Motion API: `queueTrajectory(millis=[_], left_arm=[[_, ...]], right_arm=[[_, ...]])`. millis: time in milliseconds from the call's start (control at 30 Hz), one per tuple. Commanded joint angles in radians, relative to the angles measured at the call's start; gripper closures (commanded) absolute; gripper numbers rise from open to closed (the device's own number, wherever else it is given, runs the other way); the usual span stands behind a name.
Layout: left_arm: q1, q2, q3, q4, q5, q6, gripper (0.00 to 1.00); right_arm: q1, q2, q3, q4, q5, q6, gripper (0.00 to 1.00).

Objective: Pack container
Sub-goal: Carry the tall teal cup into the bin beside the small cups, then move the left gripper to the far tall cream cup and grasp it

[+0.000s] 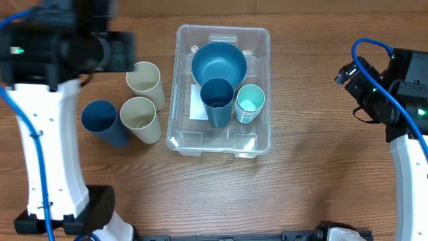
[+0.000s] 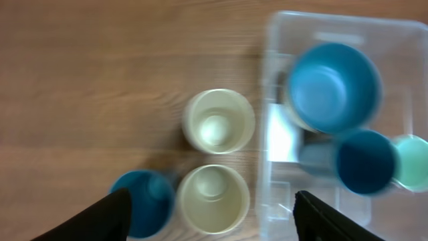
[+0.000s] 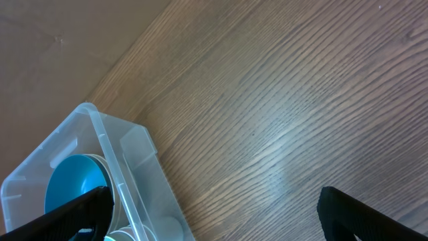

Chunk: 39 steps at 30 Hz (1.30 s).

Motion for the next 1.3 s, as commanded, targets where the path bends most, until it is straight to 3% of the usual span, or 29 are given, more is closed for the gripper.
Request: queueTrajectory(millis=[0, 100, 333, 533, 633, 733, 967, 1133, 1200, 1267], left_arm=[[0.132, 0.087, -0.054, -0.023, 0.11, -0.009, 0.31], [0.159, 0.174, -0.113, -0.018, 0.184, 0.037, 0.34], [0.147, 0.362, -0.14, -0.001, 0.181, 0.04, 0.42], [0.143, 0.417, -0.14, 0.027, 0.18, 0.051, 0.46], [0.14, 0.423, -0.141, 0.041, 0.18, 0.053, 0.62], [0.127, 0.434, -0.142, 0.052, 0.181, 0.078, 0.7], [0.084, 0.451, -0.149, 0.075, 0.166, 0.089, 0.62], [0.077, 0.478, -0.149, 0.075, 0.123, 0.079, 0.64], [0.077, 0.483, -0.149, 0.083, 0.121, 0.077, 0.85], [0.079, 0.479, -0.149, 0.094, 0.119, 0.074, 0.96]], right_arm=[[-0.002, 0.001, 0.011, 0.006, 0.001, 0.004, 0.0], [-0.002, 0.001, 0.012, 0.006, 0.001, 0.004, 0.0], [-0.002, 0.001, 0.011, 0.006, 0.001, 0.004, 0.0], [-0.002, 0.001, 0.011, 0.006, 0.001, 0.004, 0.0], [-0.002, 0.001, 0.011, 0.006, 0.001, 0.004, 0.0], [-0.002, 0.001, 0.011, 0.006, 0.001, 0.004, 0.0], [-0.002, 0.001, 0.011, 0.006, 0.001, 0.004, 0.0], [-0.002, 0.001, 0.012, 0.006, 0.001, 0.004, 0.0], [-0.002, 0.001, 0.011, 0.006, 0.001, 0.004, 0.0], [-0.002, 0.001, 0.011, 0.006, 0.001, 0.004, 0.0]])
